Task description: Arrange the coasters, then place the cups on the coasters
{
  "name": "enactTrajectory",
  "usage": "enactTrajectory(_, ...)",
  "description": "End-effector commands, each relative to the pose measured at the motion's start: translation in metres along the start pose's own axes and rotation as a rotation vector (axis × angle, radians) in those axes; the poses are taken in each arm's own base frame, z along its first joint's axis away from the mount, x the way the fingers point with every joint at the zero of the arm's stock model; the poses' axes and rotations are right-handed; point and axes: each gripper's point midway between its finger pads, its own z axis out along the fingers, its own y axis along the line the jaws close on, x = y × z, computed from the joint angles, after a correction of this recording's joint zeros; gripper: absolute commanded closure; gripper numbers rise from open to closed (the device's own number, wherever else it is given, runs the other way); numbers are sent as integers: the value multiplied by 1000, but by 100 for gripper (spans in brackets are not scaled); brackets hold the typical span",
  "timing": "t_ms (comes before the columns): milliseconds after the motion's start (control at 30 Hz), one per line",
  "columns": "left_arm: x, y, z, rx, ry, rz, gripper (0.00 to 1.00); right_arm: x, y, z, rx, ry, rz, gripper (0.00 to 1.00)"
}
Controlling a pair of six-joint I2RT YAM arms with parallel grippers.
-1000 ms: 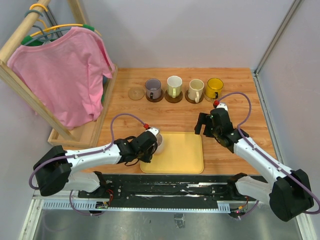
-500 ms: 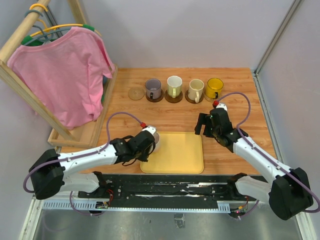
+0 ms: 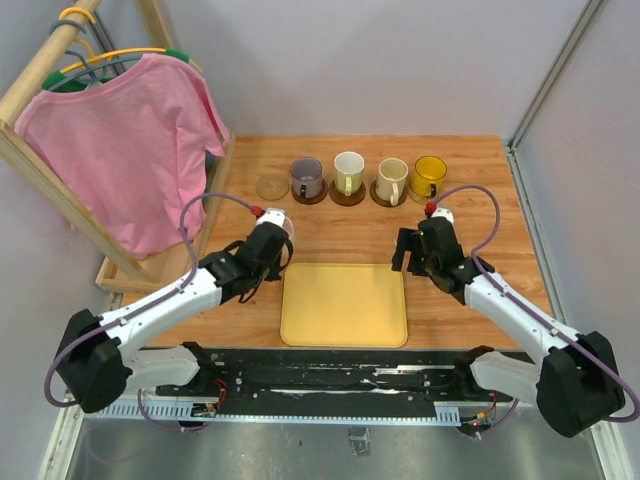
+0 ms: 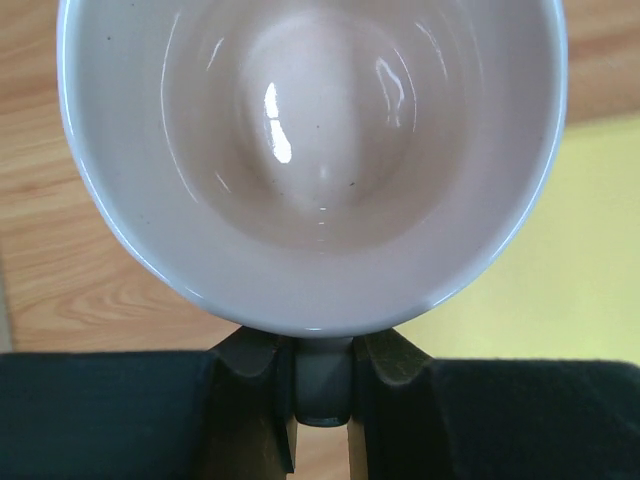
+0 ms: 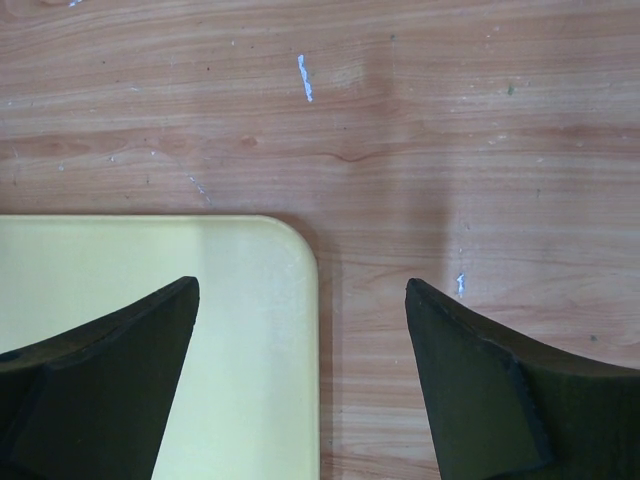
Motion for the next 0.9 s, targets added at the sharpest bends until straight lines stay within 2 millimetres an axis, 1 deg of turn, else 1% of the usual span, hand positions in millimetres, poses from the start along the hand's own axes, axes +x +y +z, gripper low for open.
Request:
enactTrajectory(0,-60,41,20,-92,-153,-99,100,-6,-14,-1,55,-38,-19,15)
enactTrajectory(100,-84,62,37,-124,-183,-127,99,-11,-16,-4,66,-53,-33,15)
enactTrajectory(233,-108,81,67,-169,-185,-151,100,-18,-17,-6,77,-69,-47,15)
enactTrajectory(400,-128,90,111,-184,-163,-140,99,-27,-15,-7,77,-82,-61,15)
enactTrajectory(467,-135,99,129,-187,-151,-148,99,-31,-17,-9,82,-90,-68,15)
enactTrajectory(500,-144,101,137,-179,-157,-156,100,-33,-17,-10,87,-97,-68,15)
enactTrajectory(633,-155,115,169,-150,-134,-179,99,-42,-23,-15,103,-124,-59,15)
enactTrajectory(767,-163,127,195,-154,-127,-172,99,-50,-28,-19,113,-150,-38,15)
enactTrajectory(867,-167,130,209,-138,-119,-172,99,-54,-31,-20,117,-157,-30,15)
